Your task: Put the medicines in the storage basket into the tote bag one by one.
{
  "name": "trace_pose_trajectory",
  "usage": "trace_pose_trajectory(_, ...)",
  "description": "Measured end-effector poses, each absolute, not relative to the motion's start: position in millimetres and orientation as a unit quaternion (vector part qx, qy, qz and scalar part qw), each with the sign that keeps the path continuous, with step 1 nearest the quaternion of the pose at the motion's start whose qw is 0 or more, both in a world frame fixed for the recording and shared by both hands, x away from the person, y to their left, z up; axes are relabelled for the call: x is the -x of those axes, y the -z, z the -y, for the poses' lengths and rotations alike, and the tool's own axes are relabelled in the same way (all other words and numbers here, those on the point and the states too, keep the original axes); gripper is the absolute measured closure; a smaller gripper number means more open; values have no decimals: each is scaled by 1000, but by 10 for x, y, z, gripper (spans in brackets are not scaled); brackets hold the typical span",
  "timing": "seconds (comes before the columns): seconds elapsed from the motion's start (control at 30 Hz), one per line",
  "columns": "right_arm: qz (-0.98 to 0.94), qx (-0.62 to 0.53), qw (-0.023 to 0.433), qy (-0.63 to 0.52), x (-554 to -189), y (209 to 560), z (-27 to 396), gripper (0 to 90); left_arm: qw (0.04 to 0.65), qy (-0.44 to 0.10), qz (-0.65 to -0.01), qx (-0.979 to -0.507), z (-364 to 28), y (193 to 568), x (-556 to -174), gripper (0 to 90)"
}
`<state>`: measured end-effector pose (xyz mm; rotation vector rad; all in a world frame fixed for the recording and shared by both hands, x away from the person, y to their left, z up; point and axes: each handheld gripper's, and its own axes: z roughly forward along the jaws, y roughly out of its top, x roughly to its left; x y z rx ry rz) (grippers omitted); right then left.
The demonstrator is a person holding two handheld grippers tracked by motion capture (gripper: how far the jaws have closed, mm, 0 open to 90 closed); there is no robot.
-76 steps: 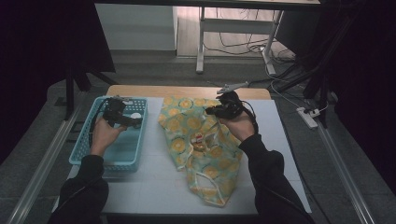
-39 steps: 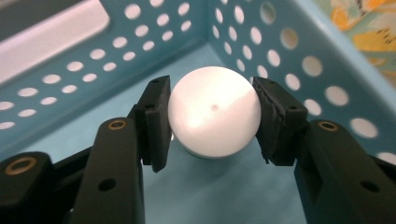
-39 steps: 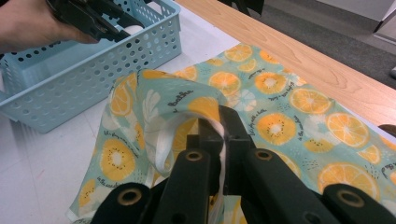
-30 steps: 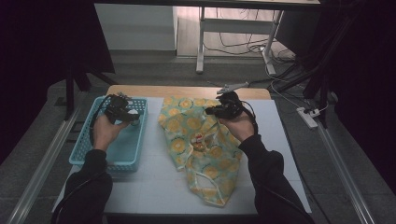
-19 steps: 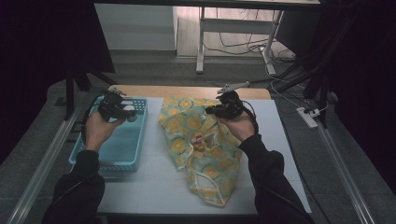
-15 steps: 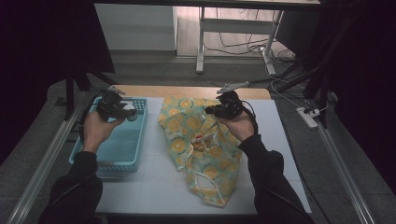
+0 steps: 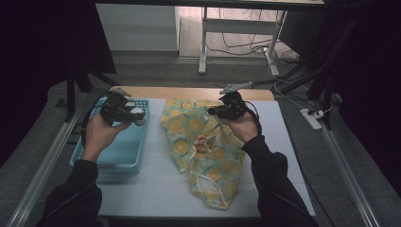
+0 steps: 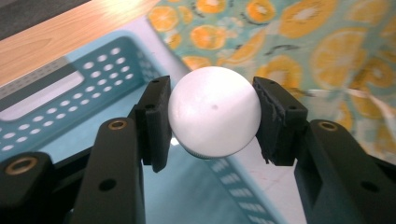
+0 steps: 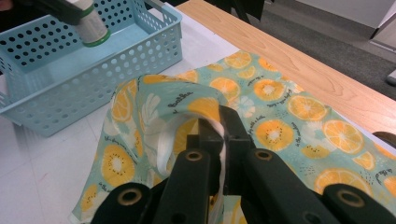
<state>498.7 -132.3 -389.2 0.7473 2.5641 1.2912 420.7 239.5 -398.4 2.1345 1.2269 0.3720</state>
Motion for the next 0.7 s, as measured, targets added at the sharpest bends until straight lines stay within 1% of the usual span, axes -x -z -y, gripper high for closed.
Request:
trace_pose_trajectory(0.23,-862,-250,86,-432,-4990,3916,1308,900,337,-126,-442,-821,-2168,3892,-4112,510)
trace_pose_trajectory(0.43,-862,-250,87,-432,-4995,3907,1312,900,339,-108,-410,-840,-1871,3915,-4035,511)
trace_pose_trajectory(0.7,-863,-248,87,-432,-4991,3899,1290,900,338,-85,-371,-861,-1454,3962,-4025,510)
